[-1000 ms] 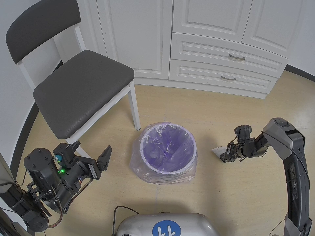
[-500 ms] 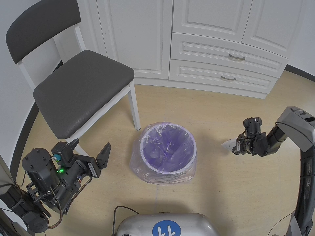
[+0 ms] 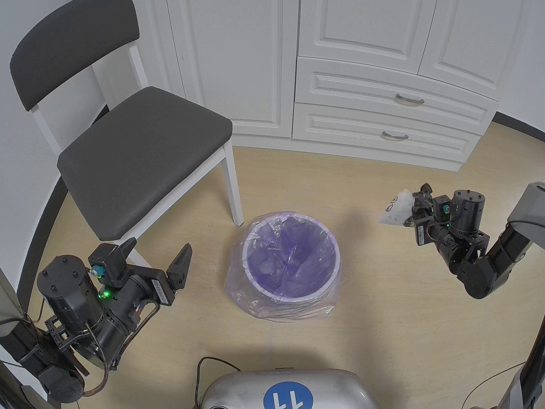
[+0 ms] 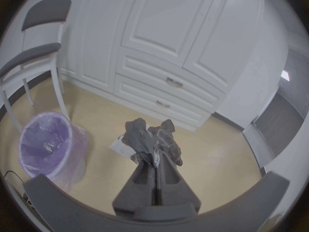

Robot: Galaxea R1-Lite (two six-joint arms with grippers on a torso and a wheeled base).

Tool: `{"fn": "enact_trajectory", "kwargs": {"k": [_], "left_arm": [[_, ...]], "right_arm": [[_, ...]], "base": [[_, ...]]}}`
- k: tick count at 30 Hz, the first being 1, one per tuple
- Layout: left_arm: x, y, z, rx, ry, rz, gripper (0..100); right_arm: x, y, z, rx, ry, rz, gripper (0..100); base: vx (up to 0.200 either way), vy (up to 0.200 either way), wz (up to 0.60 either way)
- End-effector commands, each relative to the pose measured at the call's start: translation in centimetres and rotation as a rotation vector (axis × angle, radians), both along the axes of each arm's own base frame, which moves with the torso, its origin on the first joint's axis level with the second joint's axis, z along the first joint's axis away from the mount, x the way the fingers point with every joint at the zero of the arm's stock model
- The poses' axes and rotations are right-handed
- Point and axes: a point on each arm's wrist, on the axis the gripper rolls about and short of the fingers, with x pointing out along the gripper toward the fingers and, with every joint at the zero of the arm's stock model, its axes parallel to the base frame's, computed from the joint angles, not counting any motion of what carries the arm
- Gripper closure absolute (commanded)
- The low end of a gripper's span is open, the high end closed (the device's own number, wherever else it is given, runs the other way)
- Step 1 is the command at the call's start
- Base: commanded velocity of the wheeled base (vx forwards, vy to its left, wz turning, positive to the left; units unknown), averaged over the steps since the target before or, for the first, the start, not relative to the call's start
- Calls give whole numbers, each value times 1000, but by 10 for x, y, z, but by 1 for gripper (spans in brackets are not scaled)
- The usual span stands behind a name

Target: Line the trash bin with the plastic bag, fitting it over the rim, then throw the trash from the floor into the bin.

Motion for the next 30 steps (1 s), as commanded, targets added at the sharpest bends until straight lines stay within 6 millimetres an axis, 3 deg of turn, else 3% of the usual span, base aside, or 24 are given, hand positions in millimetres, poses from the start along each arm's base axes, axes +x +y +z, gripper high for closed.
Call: {"fn": "enact_trajectory", "kwargs": {"k": [1, 10, 11, 15, 20, 25, 30], "left_arm": [[-3, -1, 5, -13, -19, -10, 0], [-5, 0, 11, -25, -41, -16, 0], [-6, 0, 12, -29, -46, -16, 0], [-7, 0, 14, -33, -53, -16, 0], [-9, 2, 18, -38, -70, -15, 0], [-12, 4, 25, -44, -100, -21, 0], [-15, 6, 29, -47, -119, -22, 0]], "right_arm": [[-31, 24, 16, -44, -92, 98, 100], [-57, 57, 20, -55, -211, 233, 100], [-67, 70, 19, -36, -218, 336, 100], [-78, 85, 10, 35, -168, 502, 100], [-82, 97, 5, 109, -103, 580, 100], [-87, 113, 23, 290, 21, 629, 100], [-85, 115, 55, 388, 168, 579, 100]], "base": [[0, 0, 0], [0, 0, 0], [0, 0, 0], [0, 0, 0], [0, 0, 0], [0, 0, 0], [0, 0, 0]]}}
